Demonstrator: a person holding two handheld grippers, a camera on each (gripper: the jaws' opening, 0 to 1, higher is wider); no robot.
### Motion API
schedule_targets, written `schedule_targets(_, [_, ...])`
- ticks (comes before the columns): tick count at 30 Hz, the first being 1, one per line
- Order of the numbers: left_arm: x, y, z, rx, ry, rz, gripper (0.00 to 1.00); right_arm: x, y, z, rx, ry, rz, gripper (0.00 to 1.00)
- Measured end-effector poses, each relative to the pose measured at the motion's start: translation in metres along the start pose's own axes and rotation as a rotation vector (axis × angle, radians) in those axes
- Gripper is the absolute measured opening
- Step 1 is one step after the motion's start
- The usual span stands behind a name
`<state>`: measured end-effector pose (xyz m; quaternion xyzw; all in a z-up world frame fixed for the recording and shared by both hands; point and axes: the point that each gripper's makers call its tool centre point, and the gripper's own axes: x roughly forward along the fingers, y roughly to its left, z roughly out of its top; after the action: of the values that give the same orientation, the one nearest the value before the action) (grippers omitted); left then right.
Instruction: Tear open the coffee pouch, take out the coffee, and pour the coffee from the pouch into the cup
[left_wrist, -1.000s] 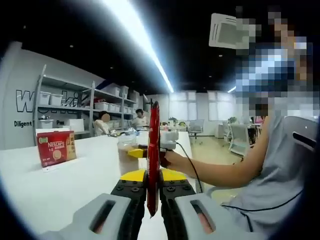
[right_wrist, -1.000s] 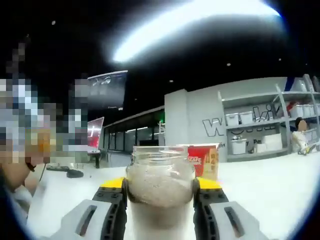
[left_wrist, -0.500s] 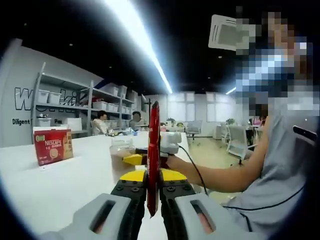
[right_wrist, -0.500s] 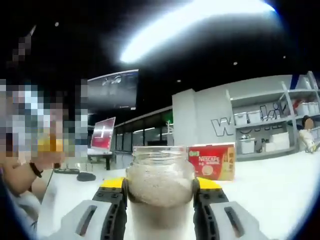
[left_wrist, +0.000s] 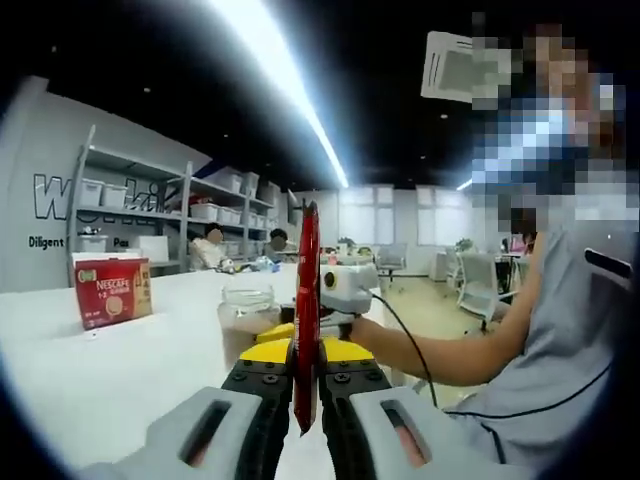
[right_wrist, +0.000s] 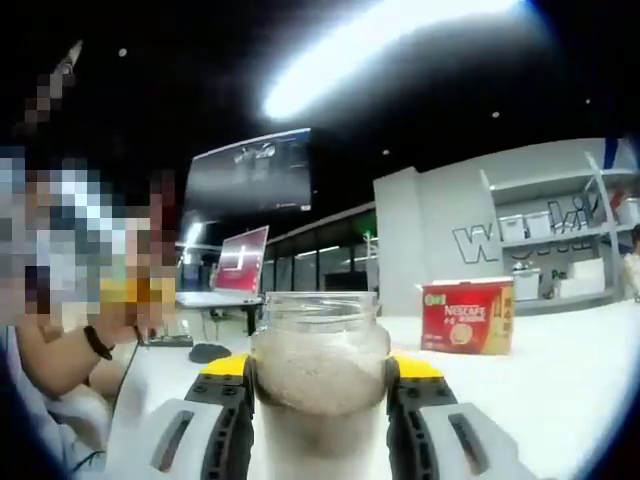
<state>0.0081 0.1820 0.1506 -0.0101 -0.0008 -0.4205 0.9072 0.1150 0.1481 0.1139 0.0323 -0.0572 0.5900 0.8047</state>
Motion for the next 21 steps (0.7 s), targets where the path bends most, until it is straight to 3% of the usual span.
schedule_targets(5, [-0.001,-0.001,0.002,0.004,-0.005,0.001,0.12,0.002,0.007,0.0,0.006,-0.001,0.01,0.51])
schedule_targets(15, [-0.007,0.003,0.005,0.002,-0.016,0.015,0.12,0.007,0.024,-0.002,0.007,0.06,0.049,0.51])
schedule_targets(21, [-0.014,0.011,0.005,0.009,-0.012,0.045,0.12,0.008,0.04,-0.003,0.008,0.055,0.092,0.51])
